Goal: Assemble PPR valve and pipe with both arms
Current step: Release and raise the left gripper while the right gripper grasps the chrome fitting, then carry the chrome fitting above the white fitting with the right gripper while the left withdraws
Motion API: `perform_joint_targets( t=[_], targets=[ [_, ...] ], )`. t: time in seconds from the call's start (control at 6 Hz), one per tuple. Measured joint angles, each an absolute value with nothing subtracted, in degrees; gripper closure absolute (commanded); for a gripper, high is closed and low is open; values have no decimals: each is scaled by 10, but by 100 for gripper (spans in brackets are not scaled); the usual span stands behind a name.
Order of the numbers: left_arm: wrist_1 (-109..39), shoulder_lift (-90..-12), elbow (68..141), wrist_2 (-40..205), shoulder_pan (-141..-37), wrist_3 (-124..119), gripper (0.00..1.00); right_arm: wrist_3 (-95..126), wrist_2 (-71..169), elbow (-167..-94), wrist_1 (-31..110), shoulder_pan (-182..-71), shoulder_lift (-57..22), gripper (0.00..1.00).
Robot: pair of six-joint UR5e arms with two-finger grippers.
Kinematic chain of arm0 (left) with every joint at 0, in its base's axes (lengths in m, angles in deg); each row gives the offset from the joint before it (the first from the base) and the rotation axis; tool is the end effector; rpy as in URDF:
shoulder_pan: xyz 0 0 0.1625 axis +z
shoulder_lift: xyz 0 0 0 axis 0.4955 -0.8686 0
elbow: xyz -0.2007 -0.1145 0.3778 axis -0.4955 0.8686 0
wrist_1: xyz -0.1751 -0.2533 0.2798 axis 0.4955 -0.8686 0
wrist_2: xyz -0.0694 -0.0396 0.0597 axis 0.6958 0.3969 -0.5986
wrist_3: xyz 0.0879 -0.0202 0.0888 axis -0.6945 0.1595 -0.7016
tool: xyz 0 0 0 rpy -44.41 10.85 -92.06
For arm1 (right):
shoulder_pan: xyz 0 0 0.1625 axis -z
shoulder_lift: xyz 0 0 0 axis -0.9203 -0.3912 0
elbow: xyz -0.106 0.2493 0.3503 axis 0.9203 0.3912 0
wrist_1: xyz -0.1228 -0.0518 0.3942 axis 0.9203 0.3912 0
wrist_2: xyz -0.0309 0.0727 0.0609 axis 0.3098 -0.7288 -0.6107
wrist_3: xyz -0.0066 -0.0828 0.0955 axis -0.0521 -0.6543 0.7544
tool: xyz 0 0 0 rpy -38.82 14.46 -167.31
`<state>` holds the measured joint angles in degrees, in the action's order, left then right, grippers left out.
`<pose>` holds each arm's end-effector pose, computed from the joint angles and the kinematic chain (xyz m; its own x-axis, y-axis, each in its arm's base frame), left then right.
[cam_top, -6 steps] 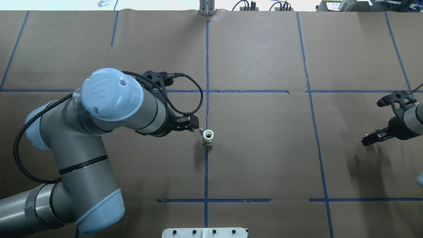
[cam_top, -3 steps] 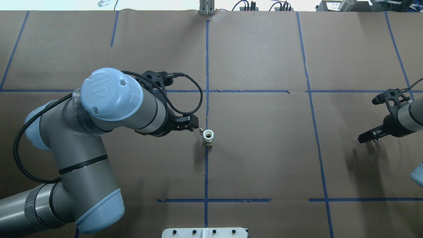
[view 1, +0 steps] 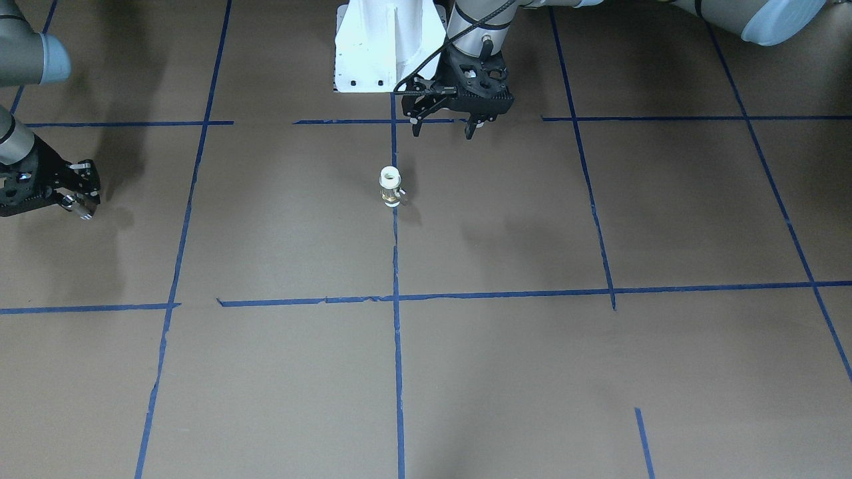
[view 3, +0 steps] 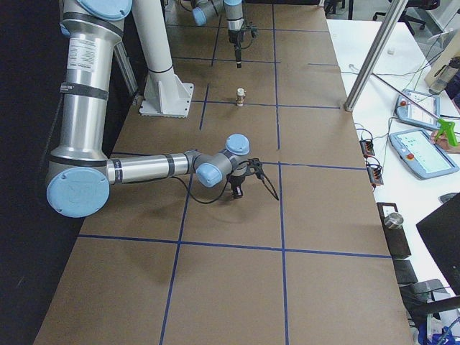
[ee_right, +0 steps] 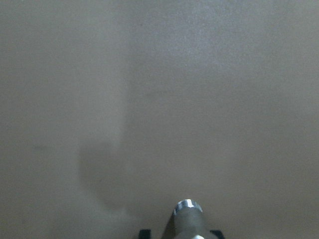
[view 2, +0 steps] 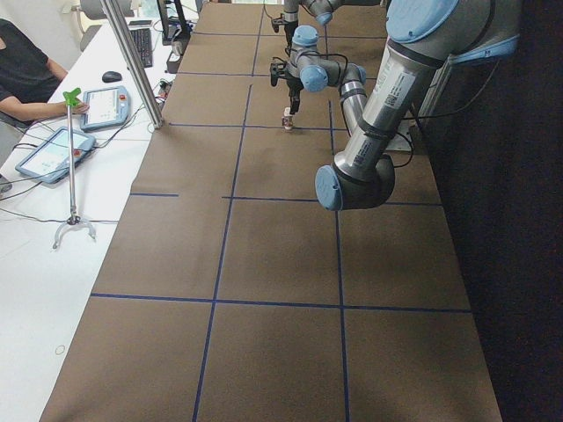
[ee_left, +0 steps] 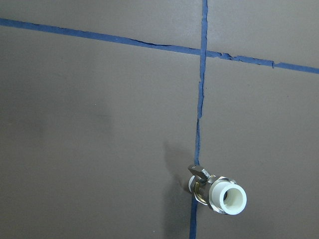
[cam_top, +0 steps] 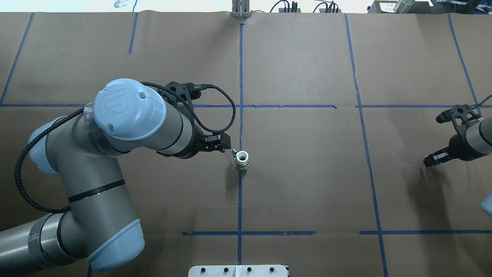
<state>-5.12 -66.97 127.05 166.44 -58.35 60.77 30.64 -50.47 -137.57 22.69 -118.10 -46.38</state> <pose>0.4926 -0.3829 0.1700 0.5364 -0.0704 -0.8410 0.1654 0.9860 0.0229 -0.2430 -0.4047 0.6319 0.6910 -0.2852 0.6642 0.2084 0.9585 0.1947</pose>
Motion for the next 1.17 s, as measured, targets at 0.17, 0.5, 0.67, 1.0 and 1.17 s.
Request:
perform_joint_targets(
  t=[0.17, 0.5, 0.67, 1.0, 1.17],
  targets=[
    [-51, -669, 1270, 1664, -584, 608, 5, 305, -506, -1377, 227, -1186, -462, 100],
    [-51, -667, 1271, 1664, -584, 608, 5, 314, -508, -1407, 230, -1199, -463, 100],
    [-51, -667, 1275, 1664, -586, 608, 5, 348, -508, -1438, 233, -1198, -464, 100],
    [-52, -647, 1297, 1664, -595, 605, 6, 507, -510, -1503, 240, -1165, -432, 100],
    [-53, -623, 1318, 1665, -601, 598, 6, 603, -507, -1515, 262, -1133, -375, 100]
  ],
)
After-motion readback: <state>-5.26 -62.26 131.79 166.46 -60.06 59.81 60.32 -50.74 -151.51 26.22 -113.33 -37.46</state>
